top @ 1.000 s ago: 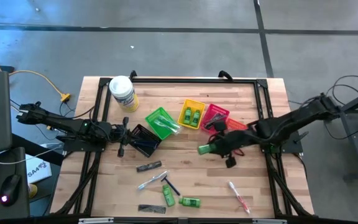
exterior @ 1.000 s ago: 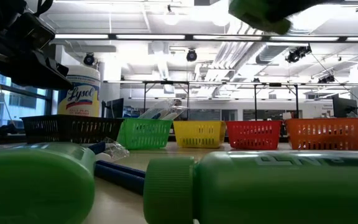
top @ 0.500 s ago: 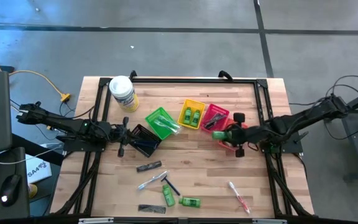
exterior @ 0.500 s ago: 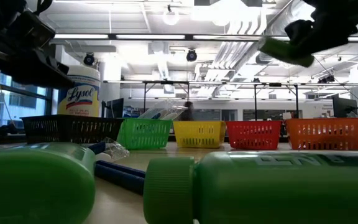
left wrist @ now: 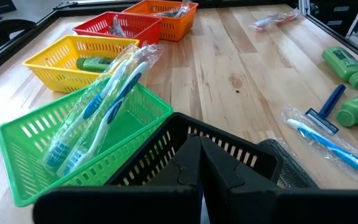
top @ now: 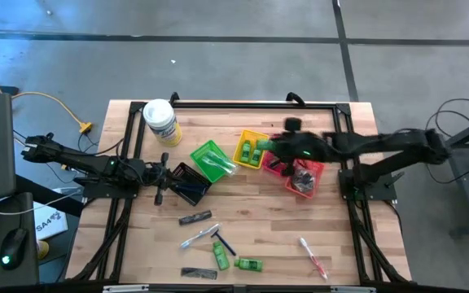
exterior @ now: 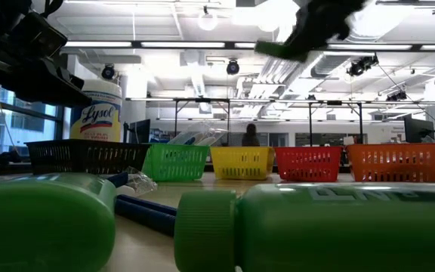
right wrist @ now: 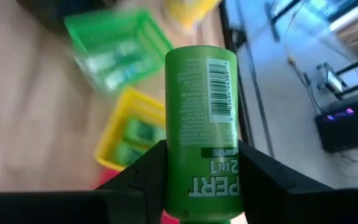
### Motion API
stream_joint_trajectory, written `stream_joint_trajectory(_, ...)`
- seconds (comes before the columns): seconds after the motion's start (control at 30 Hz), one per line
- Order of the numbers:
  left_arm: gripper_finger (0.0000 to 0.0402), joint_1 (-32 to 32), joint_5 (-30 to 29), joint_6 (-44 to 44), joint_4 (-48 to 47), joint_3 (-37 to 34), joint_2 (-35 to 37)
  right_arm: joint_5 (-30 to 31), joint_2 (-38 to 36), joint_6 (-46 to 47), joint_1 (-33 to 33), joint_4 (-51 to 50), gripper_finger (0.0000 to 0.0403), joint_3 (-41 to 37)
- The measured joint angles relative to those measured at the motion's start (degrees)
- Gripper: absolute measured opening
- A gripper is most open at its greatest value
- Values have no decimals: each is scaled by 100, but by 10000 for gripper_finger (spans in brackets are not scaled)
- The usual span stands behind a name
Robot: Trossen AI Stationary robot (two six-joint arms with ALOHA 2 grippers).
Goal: Pick & Place Travel size toiletries
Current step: Put the green shampoo into the yellow bin
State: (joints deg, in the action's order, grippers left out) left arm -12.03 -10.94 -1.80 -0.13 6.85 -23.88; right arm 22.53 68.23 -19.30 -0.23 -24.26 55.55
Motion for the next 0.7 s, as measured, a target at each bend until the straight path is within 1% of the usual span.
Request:
stream_joint_trajectory(0.1, 0, 0, 0, 0, -2, -2, 0, 0, 845, -665, -375, -742, 148, 849)
stream_joint_trajectory(0.17, 0, 0, 0, 0, -3, -2, 2, -10, 1354, -1107, -578, -1121, 149, 1281)
stream_joint_trajectory(0.27, 0, 0, 0, 63, -4, 0, 0, 0, 2071, -1811, -774, -1253, 148, 1719)
stream_joint_trajectory(0.37, 0, 0, -2, 158, -6, 0, 0, -6, 2673, -2484, -890, -1278, 148, 1980)
stream_joint_trajectory(0.47, 0, 0, -2, 160, -7, 0, 2, -23, 3154, -2809, -995, -1119, 150, 2133)
stream_joint_trajectory(0.63, 0, 0, -2, 170, -148, 0, 2, -35, 3635, -3486, -1236, -1129, 150, 2142)
stream_joint_trajectory(0.7, 0, 0, -2, 173, -215, 0, 0, -178, 3729, -3636, -1338, -1105, 150, 2143)
